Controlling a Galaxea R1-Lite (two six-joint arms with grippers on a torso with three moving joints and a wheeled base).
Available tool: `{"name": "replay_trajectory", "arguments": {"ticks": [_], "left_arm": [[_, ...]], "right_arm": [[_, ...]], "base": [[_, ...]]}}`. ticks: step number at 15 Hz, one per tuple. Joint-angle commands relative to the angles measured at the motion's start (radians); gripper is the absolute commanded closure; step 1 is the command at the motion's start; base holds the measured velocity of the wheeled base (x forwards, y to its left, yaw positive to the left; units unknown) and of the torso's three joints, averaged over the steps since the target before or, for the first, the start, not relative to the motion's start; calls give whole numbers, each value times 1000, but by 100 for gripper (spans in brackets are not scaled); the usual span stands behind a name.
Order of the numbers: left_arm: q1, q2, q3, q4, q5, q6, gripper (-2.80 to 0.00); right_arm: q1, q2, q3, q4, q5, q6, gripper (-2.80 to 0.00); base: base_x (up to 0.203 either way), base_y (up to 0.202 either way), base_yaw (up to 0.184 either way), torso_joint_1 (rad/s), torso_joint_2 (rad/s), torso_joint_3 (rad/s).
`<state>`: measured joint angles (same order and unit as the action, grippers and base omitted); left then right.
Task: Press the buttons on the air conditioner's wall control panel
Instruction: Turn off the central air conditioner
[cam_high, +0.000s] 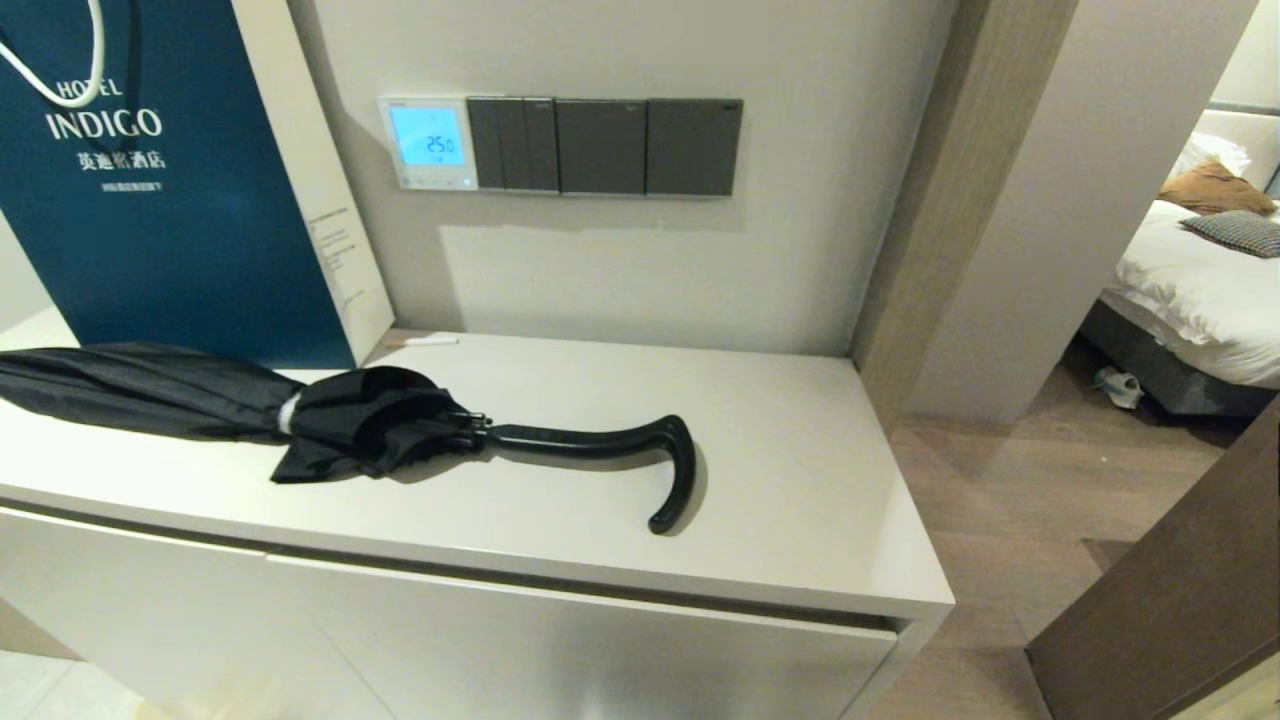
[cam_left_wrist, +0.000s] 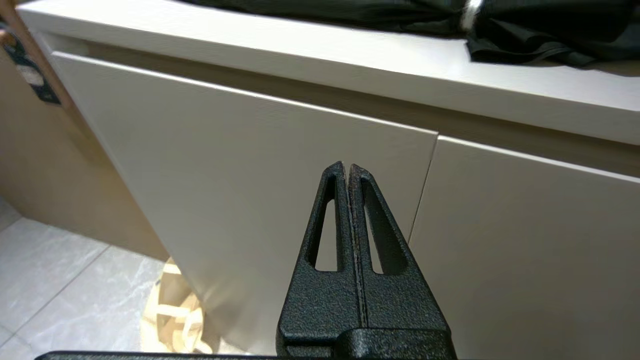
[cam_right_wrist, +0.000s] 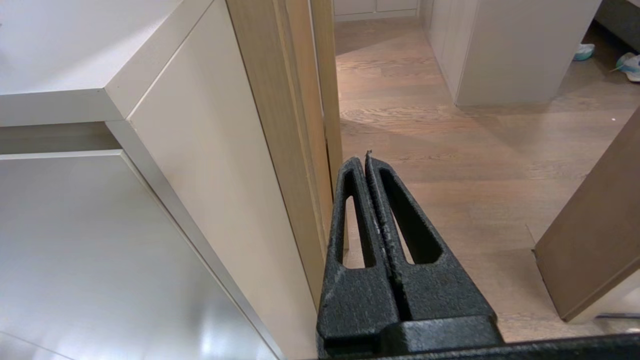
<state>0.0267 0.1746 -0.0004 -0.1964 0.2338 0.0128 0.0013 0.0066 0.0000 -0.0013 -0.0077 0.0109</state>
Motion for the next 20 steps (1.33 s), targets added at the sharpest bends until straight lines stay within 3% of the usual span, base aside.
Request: {"name": "replay_trajectory", "arguments": {"ticks": [1, 3, 4, 9, 12, 20], "left_arm": [[-7, -97, 14, 30, -19, 15, 0], [-13, -169, -24, 184, -68, 38, 0], [-14, -174, -36, 209, -85, 48, 0], [-14, -175, -35, 206, -96, 44, 0], [-16, -175, -6, 211, -252, 33, 0], [-21, -175, -6, 209, -234, -13, 0]], "right_arm": [[0, 0, 2, 0, 0, 0, 0], [0, 1, 2, 0, 0, 0, 0], [0, 1, 2, 0, 0, 0, 0], [0, 1, 2, 0, 0, 0, 0], [0, 1, 2, 0, 0, 0, 0], [0, 1, 2, 0, 0, 0, 0]], "base": [[0, 0, 0, 0, 0, 0], [0, 0, 0, 0, 0, 0], [0, 0, 0, 0, 0, 0], [0, 0, 0, 0, 0, 0], [0, 0, 0, 0, 0, 0], [0, 0, 0, 0, 0, 0]]}}
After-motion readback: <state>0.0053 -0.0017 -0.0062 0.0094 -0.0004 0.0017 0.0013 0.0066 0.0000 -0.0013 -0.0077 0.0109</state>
